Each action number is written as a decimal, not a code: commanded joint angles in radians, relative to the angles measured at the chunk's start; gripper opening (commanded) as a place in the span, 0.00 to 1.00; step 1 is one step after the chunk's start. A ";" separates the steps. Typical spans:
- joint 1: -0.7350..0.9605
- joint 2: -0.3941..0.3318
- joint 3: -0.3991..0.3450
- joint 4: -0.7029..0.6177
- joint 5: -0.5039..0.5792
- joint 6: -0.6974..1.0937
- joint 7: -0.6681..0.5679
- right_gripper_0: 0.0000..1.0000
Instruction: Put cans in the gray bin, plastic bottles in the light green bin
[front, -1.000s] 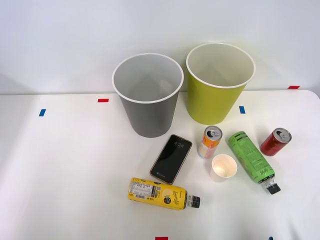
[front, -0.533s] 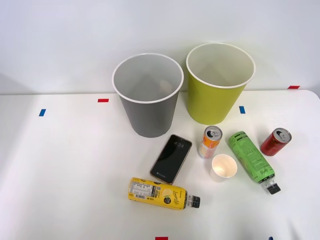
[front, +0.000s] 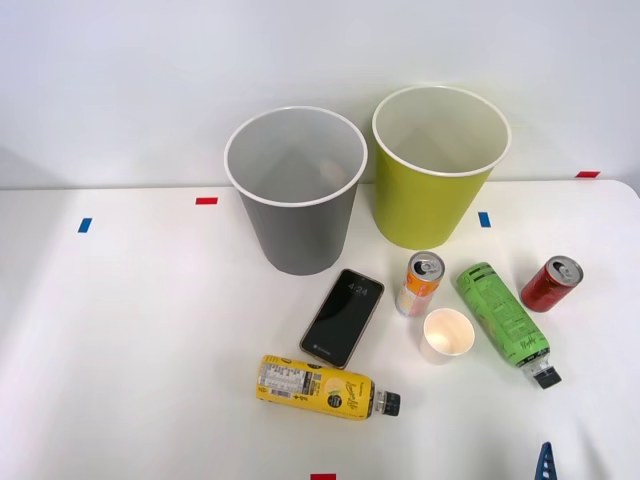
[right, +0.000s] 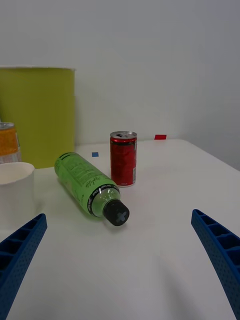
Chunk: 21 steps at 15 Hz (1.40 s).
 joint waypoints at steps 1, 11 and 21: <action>-0.035 -0.030 -0.005 -0.031 -0.023 0.065 0.002 1.00; -0.130 -0.048 -0.072 -0.082 -0.059 0.213 -0.001 1.00; -0.285 -0.212 -0.075 -0.081 -0.237 0.299 -0.008 1.00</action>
